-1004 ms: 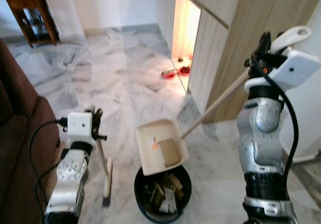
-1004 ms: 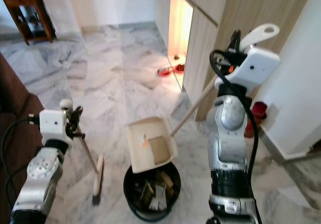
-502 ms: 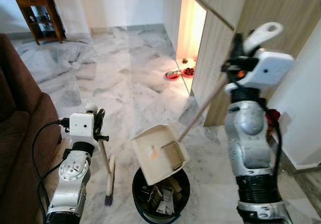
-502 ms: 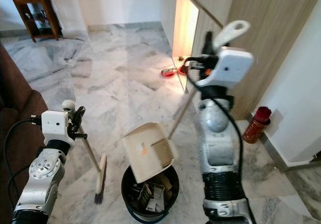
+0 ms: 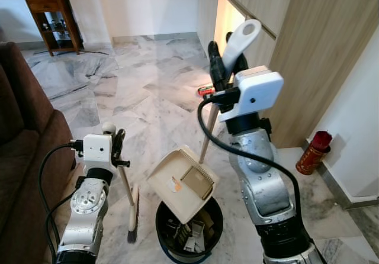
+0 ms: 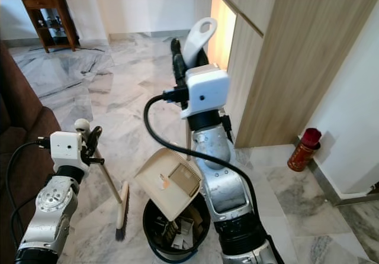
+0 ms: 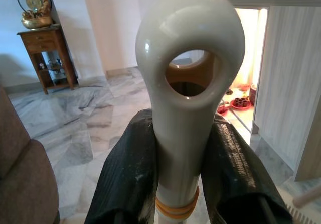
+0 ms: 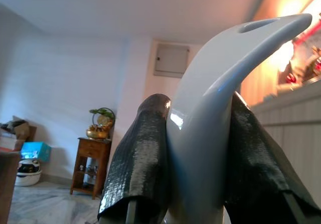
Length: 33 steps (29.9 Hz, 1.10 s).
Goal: Sweep floor
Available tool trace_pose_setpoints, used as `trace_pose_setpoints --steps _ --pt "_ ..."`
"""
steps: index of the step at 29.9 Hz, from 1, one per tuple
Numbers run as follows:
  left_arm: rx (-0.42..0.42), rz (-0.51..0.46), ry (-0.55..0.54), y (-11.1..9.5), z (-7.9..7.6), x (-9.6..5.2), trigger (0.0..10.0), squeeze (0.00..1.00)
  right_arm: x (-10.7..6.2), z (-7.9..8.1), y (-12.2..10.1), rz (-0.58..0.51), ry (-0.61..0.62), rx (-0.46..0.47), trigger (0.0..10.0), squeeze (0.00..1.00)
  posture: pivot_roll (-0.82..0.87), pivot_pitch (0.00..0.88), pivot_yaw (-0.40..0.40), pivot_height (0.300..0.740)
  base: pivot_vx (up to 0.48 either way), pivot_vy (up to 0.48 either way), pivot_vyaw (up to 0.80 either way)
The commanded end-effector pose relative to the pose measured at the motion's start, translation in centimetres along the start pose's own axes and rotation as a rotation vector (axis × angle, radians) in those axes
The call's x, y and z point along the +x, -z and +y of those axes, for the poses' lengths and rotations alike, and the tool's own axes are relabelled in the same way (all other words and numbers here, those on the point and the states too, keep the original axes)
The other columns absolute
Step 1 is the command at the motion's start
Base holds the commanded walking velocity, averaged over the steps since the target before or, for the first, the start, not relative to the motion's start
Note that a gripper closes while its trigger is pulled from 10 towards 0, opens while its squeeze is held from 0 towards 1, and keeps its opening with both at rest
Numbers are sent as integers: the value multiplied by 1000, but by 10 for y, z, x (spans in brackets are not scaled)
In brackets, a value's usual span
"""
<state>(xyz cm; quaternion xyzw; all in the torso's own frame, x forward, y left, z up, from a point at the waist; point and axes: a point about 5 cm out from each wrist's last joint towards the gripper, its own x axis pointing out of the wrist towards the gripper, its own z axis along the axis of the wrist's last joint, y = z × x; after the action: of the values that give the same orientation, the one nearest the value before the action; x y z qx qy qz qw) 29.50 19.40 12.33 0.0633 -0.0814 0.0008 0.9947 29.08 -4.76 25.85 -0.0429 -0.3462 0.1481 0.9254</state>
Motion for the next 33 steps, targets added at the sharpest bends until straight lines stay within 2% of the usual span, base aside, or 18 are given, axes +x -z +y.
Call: trace_pose_setpoints --steps 1,3,9,23,33 --pt "2 -77 4 -15 1 3 10000 0 3 7 -28 -150 -29 -22 10000 0 -13 0 -2 740 0 0 0" --pt "1 -77 2 -15 1 3 10000 0 3 15 -32 -178 -87 -72 10000 0 -13 0 -2 740 0 0 0" --pt "-1 -78 5 -16 0 4 10000 0 2 26 -36 -199 -134 -75 10000 0 -14 0 -2 740 0 0 0" --pt "-2 -80 6 -16 0 5 10000 0 1 36 -41 -207 -213 -60 10000 0 -15 0 -3 740 0 0 0" --pt "-1 -77 5 -16 0 4 10000 0 0 35 -34 -175 -232 -88 10000 0 -14 0 -6 740 0 0 0"
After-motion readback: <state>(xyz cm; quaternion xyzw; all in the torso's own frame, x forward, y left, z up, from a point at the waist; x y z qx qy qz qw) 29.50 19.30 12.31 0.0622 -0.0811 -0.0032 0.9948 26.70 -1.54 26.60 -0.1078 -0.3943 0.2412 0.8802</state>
